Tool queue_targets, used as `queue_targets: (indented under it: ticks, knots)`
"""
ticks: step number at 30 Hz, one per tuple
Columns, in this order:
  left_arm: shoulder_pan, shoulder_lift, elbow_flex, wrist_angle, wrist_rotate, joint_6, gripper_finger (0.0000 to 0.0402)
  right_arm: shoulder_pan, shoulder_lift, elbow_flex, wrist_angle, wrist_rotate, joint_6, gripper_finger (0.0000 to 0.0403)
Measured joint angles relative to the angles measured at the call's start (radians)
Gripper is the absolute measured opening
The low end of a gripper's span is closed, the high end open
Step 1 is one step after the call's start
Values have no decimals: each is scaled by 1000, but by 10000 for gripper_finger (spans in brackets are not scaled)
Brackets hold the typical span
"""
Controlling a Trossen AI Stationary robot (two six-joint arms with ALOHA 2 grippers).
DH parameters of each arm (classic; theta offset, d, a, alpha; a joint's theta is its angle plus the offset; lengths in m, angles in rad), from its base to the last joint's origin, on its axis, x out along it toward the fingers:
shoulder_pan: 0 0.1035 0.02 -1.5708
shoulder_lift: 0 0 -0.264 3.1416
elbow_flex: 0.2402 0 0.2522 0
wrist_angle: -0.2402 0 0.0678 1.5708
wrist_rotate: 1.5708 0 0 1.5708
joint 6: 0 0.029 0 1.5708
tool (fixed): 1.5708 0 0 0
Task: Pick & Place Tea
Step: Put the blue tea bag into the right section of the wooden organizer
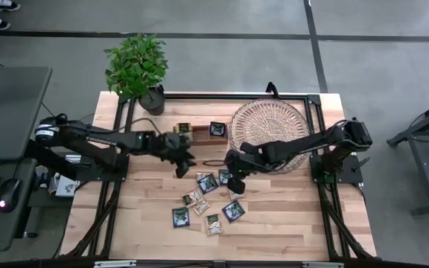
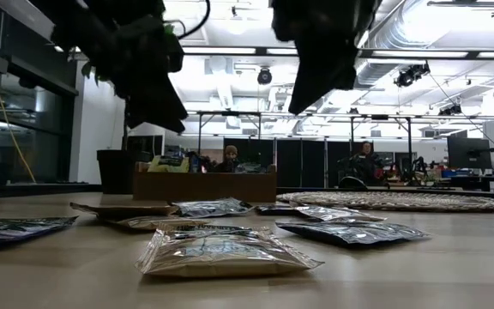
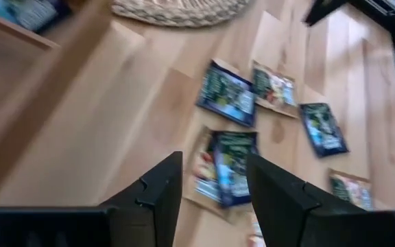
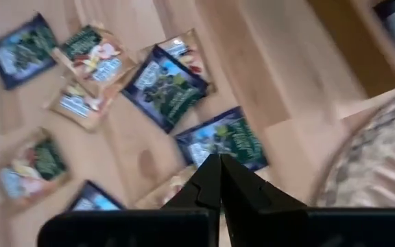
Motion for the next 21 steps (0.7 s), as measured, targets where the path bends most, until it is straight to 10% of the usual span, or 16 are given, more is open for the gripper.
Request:
queue_targets:
  ticks: [13, 21]
  knots:
    - [-206, 194, -2, 214, -78, -244, 10, -64, 73, 0, 104, -156, 43, 10]
    - [-242, 326, -2, 336, -53, -336, 3, -69, 102, 0, 126, -192, 52, 42]
